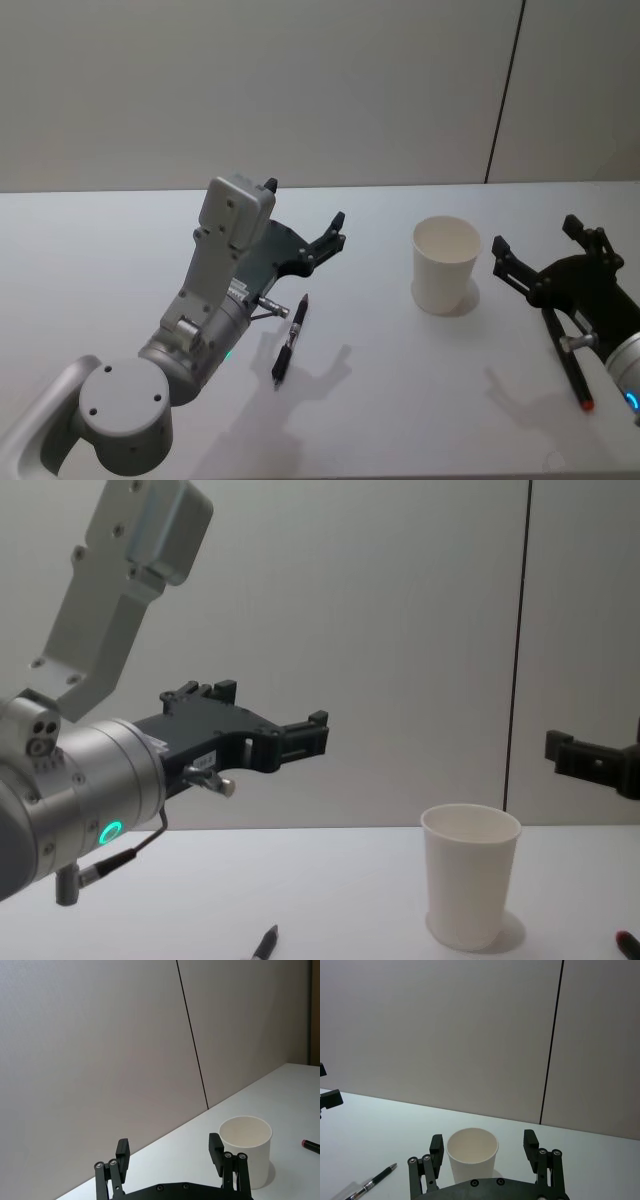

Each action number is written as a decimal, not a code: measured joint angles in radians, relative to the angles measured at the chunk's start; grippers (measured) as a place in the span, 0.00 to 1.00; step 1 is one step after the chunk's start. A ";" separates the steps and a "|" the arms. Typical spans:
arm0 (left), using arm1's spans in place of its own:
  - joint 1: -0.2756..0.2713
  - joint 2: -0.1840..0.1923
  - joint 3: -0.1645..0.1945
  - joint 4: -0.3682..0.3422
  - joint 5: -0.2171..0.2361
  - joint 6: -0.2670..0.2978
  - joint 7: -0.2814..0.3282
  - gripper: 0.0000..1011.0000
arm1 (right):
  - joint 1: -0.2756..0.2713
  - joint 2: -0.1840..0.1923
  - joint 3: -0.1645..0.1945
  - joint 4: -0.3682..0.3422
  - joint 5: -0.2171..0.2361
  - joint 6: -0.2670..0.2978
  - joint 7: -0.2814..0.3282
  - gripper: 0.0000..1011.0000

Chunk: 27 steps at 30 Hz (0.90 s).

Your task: Place the pen into the pen holder.

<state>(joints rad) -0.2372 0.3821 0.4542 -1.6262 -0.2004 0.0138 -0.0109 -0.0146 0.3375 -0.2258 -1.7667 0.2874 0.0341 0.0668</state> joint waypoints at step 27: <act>0.000 0.000 0.000 0.000 0.000 0.000 0.000 1.00 | 0.079 -0.054 -0.004 0.071 -0.021 0.138 -0.056 0.99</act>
<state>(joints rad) -0.2372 0.3821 0.4543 -1.6262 -0.2004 0.0138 -0.0110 0.0639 0.2835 -0.2299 -1.6958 0.2662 0.1722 0.0103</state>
